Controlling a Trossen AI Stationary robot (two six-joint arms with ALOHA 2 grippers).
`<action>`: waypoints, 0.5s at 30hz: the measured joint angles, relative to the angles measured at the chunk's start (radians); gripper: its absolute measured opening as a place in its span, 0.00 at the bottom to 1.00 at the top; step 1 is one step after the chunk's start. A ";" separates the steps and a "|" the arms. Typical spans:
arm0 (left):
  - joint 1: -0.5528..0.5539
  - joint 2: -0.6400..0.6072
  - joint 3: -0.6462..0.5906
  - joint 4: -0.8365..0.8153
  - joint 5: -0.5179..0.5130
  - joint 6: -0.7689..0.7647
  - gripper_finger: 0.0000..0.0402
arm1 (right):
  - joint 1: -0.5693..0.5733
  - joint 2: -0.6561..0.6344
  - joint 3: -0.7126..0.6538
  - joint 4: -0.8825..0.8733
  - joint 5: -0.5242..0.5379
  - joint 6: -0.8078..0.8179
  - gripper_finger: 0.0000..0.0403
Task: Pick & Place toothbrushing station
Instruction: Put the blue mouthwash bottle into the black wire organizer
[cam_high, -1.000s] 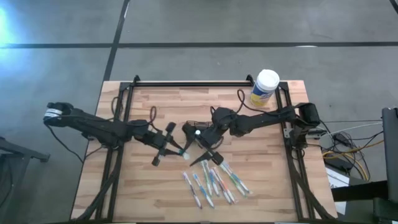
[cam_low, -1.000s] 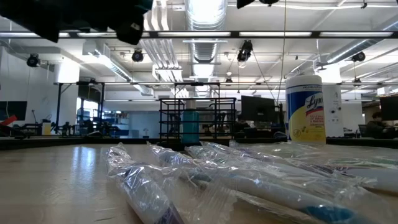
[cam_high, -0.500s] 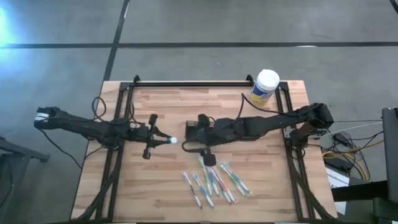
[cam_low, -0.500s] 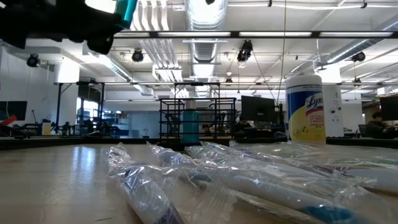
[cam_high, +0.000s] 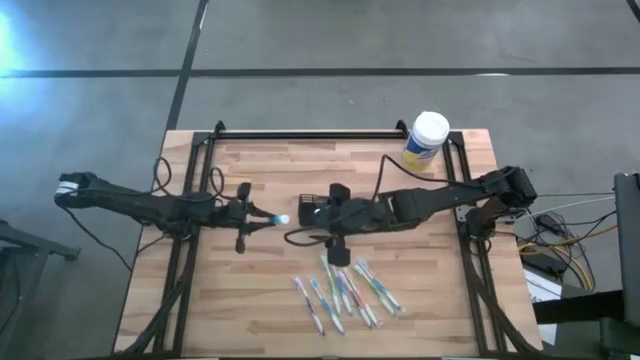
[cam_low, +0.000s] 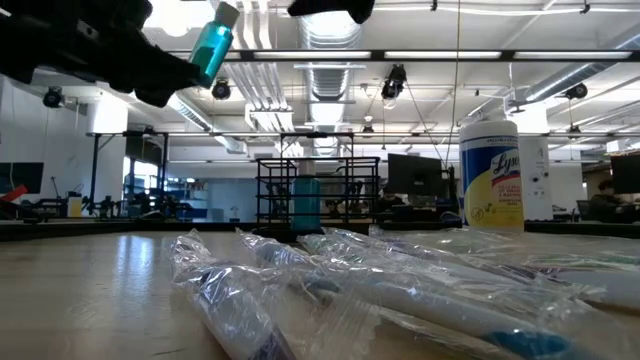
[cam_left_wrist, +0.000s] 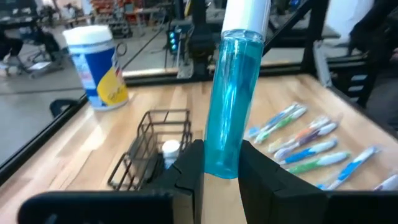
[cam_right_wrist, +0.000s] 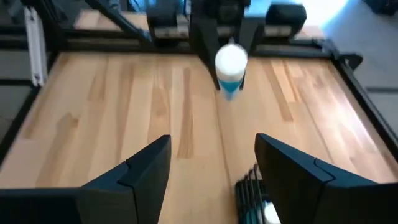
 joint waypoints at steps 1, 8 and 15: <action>0.000 0.000 0.000 -0.008 -0.006 -0.005 0.18 | 0.000 0.000 -0.006 -0.009 0.000 0.004 0.56; -0.001 0.001 0.000 -0.042 -0.036 -0.012 0.18 | -0.002 0.029 -0.023 -0.006 0.000 0.033 0.56; -0.007 0.007 0.000 -0.084 -0.077 -0.025 0.18 | -0.002 0.031 -0.026 -0.005 0.076 0.036 0.56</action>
